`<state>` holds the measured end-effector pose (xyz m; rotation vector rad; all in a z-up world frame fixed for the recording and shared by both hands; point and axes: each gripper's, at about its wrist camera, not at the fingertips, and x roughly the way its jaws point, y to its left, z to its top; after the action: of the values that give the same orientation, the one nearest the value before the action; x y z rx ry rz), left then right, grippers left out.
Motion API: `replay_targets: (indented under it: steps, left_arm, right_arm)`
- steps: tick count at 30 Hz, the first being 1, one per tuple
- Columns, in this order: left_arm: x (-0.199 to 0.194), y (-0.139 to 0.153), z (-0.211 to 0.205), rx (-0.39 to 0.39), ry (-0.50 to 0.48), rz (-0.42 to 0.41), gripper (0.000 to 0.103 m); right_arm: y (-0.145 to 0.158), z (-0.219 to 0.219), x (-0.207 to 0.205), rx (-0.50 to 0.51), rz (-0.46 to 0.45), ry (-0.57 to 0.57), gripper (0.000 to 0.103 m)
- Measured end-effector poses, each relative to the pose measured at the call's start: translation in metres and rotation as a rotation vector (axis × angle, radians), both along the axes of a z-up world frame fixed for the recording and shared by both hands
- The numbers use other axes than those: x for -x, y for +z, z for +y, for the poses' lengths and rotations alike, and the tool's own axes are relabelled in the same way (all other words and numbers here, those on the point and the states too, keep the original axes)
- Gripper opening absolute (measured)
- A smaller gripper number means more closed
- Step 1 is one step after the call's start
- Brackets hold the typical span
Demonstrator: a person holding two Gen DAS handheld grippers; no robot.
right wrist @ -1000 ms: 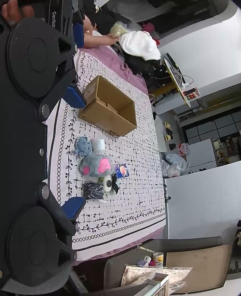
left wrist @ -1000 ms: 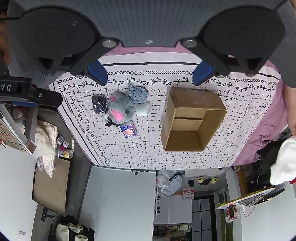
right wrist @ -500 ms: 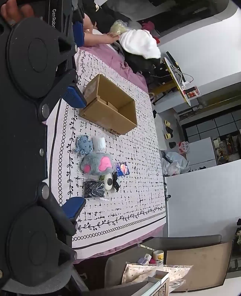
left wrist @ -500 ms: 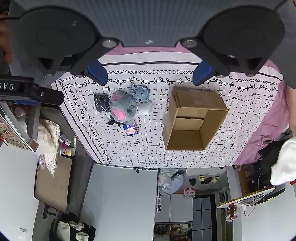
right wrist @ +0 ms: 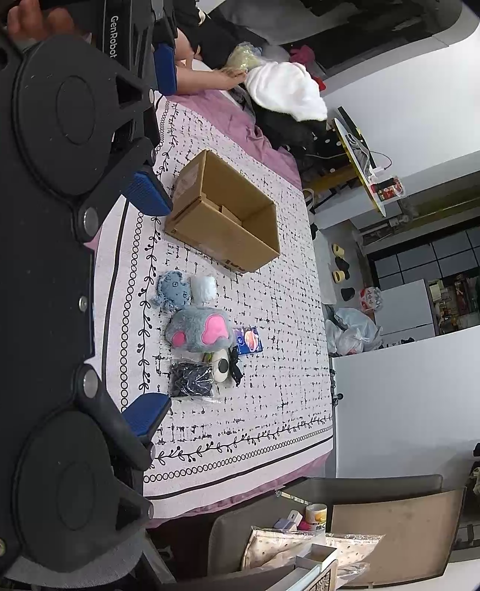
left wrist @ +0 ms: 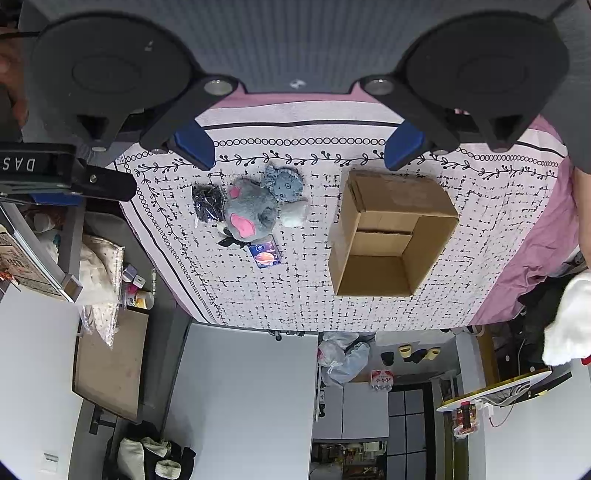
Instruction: Organize soft objects
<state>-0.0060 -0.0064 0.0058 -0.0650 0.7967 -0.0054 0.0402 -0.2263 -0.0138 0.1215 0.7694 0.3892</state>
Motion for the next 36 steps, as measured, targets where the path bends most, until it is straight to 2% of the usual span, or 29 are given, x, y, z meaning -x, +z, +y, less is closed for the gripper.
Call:
replay_targets:
  steps: [36]
  left_arm:
    - [0.015,0.005,-0.004,0.019,-0.018,-0.048,0.098]
  right_arm:
    - [0.006,-0.004,0.011,0.013,-0.031,-0.017,0.103]
